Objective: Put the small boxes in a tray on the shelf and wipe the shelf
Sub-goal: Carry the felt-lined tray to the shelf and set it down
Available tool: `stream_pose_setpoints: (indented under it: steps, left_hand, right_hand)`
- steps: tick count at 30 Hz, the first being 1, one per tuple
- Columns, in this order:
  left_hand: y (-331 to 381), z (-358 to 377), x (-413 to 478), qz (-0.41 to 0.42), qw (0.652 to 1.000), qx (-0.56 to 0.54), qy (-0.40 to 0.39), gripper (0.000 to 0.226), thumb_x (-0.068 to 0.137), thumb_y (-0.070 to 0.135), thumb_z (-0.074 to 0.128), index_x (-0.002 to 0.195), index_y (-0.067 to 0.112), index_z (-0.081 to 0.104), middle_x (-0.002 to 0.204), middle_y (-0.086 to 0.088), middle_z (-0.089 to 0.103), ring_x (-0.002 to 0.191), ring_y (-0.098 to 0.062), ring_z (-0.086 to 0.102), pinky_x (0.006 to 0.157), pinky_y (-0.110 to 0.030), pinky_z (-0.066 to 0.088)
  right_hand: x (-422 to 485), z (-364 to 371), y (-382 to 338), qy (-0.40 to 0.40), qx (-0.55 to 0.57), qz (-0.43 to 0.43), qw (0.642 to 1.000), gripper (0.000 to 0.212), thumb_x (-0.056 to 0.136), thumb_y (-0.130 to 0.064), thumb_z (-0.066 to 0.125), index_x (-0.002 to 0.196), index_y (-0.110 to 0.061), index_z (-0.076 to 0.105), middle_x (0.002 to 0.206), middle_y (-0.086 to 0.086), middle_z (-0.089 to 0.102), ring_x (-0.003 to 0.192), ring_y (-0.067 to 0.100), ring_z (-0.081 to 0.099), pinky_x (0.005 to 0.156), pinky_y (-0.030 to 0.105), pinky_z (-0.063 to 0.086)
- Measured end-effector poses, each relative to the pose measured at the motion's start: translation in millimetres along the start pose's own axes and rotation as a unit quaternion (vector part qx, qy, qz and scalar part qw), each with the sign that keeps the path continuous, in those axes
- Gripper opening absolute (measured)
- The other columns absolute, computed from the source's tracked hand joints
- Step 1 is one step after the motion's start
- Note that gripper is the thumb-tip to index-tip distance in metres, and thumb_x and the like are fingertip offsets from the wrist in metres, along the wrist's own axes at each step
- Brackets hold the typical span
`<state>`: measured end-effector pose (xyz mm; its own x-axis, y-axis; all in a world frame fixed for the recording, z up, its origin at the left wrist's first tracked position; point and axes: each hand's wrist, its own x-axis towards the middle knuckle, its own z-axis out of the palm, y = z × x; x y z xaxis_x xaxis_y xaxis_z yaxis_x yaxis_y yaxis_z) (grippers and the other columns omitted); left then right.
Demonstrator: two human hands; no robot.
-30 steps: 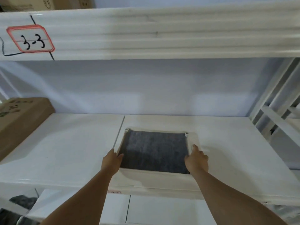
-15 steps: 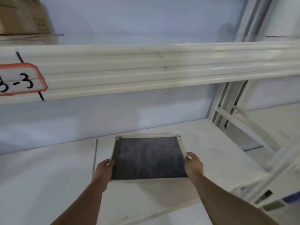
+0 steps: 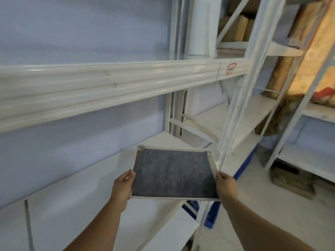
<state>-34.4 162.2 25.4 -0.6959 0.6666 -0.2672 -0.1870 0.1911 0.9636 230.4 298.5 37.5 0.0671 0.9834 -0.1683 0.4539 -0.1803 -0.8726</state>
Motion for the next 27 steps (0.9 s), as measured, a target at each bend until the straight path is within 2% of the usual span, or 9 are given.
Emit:
stream_pose_setpoints:
  steps: [3, 5, 8, 12, 17, 23, 25, 27]
  left_hand:
    - [1, 42, -4, -0.001, 0.999, 0.010, -0.052, 0.040, 0.095, 0.026, 0.055, 0.132, 0.012, 0.056, 0.130, -0.009, 0.061, 0.115, -0.031, 0.059, 0.091, -0.041, 0.049]
    - [3, 71, -12, -0.001, 0.996, 0.016, -0.086, 0.040, 0.095, 0.026, 0.055, 0.133, 0.013, 0.055, 0.132, -0.009, 0.060, 0.117, -0.031, 0.057, 0.096, -0.044, 0.048]
    - [9, 115, -23, 0.010, 0.991, 0.028, -0.132, 0.040, 0.096, 0.024, 0.053, 0.134, 0.013, 0.054, 0.134, -0.007, 0.057, 0.122, -0.031, 0.053, 0.102, -0.046, 0.044]
    - [17, 181, -41, 0.041, 0.983, 0.034, -0.177, 0.039, 0.096, 0.017, 0.052, 0.134, 0.007, 0.053, 0.131, -0.005, 0.058, 0.125, -0.028, 0.051, 0.104, -0.037, 0.038]
    - [26, 273, -69, 0.069, 0.967, 0.048, -0.240, 0.037, 0.095, 0.017, 0.054, 0.130, 0.007, 0.056, 0.133, -0.011, 0.058, 0.119, -0.027, 0.057, 0.107, -0.043, 0.042]
    - [39, 398, -121, 0.083, 0.955, 0.057, -0.278, 0.037, 0.097, 0.019, 0.050, 0.131, 0.005, 0.055, 0.133, -0.011, 0.057, 0.124, -0.031, 0.052, 0.105, -0.041, 0.041]
    - [41, 438, -140, 0.088, 0.951, 0.063, -0.291, 0.036, 0.098, 0.023, 0.048, 0.129, 0.007, 0.057, 0.129, -0.009, 0.058, 0.121, -0.032, 0.053, 0.100, -0.042, 0.043]
    - [42, 477, -156, 0.091, 0.947, 0.062, -0.301, 0.034, 0.097, 0.024, 0.050, 0.126, 0.009, 0.059, 0.129, -0.009, 0.059, 0.118, -0.032, 0.056, 0.099, -0.043, 0.045]
  right_hand:
    - [4, -43, 22, 0.049, 0.022, 0.038, 0.998, 0.035, 0.097, -0.029, 0.042, 0.123, -0.017, 0.062, 0.115, 0.008, 0.065, 0.104, 0.030, 0.059, 0.095, 0.043, 0.047]
    - [8, -70, 35, 0.081, 0.041, 0.050, 0.995, 0.033, 0.097, -0.025, 0.043, 0.119, -0.015, 0.065, 0.102, 0.006, 0.063, 0.091, 0.025, 0.057, 0.080, 0.034, 0.047]
    - [12, -110, 52, 0.124, 0.057, 0.069, 0.988, 0.031, 0.097, -0.021, 0.044, 0.118, -0.012, 0.065, 0.096, 0.008, 0.061, 0.081, 0.023, 0.054, 0.061, 0.025, 0.041]
    - [20, -166, 75, 0.179, 0.086, 0.088, 0.976, 0.030, 0.096, -0.021, 0.046, 0.114, -0.012, 0.068, 0.094, 0.009, 0.062, 0.084, 0.027, 0.056, 0.068, 0.029, 0.044]
    - [32, -245, 103, 0.244, 0.116, 0.102, 0.957, 0.030, 0.096, -0.023, 0.047, 0.114, -0.012, 0.068, 0.096, 0.010, 0.064, 0.090, 0.031, 0.061, 0.077, 0.042, 0.056]
    - [61, -357, 130, 0.299, 0.132, 0.092, 0.941, 0.031, 0.096, -0.028, 0.048, 0.116, -0.014, 0.067, 0.096, 0.007, 0.062, 0.095, 0.032, 0.061, 0.083, 0.046, 0.055]
    - [70, -396, 139, 0.319, 0.140, 0.088, 0.933, 0.031, 0.096, -0.027, 0.048, 0.117, -0.014, 0.067, 0.096, 0.008, 0.063, 0.093, 0.031, 0.061, 0.079, 0.043, 0.055]
    - [78, -433, 150, 0.332, 0.149, 0.082, 0.928, 0.031, 0.096, -0.026, 0.049, 0.117, -0.013, 0.067, 0.095, 0.009, 0.063, 0.087, 0.028, 0.060, 0.065, 0.034, 0.052]
